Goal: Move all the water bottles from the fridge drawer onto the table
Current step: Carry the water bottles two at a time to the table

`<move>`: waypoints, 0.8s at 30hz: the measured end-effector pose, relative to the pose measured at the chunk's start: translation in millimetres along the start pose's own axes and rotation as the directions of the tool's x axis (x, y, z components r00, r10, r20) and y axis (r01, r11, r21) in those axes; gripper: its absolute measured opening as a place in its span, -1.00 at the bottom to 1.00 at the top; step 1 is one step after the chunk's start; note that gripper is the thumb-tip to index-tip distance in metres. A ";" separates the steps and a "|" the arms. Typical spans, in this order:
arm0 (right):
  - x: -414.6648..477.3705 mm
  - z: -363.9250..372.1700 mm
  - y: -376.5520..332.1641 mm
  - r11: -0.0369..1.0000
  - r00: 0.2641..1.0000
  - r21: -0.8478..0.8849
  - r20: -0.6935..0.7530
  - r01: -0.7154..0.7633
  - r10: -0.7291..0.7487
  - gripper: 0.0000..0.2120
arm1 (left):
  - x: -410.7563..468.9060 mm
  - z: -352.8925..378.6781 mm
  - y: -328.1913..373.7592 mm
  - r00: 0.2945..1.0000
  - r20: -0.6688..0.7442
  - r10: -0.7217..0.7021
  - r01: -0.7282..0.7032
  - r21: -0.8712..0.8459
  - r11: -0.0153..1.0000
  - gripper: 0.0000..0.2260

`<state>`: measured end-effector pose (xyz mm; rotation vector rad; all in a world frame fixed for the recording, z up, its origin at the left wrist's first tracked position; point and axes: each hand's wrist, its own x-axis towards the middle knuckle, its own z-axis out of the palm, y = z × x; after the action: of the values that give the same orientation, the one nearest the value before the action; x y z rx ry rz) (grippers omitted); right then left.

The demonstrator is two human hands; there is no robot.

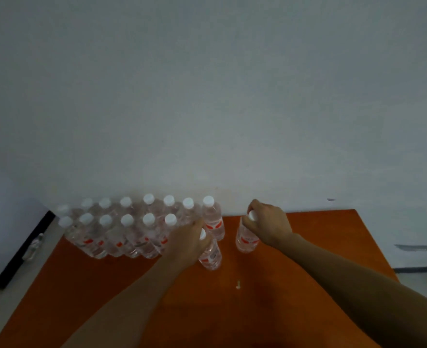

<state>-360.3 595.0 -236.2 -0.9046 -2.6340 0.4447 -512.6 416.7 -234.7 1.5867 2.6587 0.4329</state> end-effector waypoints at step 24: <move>52.0 49.3 -30.6 0.964 0.948 -0.007 0.183 -0.265 0.262 -0.43 | 24.8 -3.8 -70.7 0.956 -0.060 0.289 -0.288 0.028 0.957 -0.67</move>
<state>-434.9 595.9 -258.4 -1.2744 -2.6737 0.6438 -586.0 405.7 -245.0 2.0095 2.4851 0.4721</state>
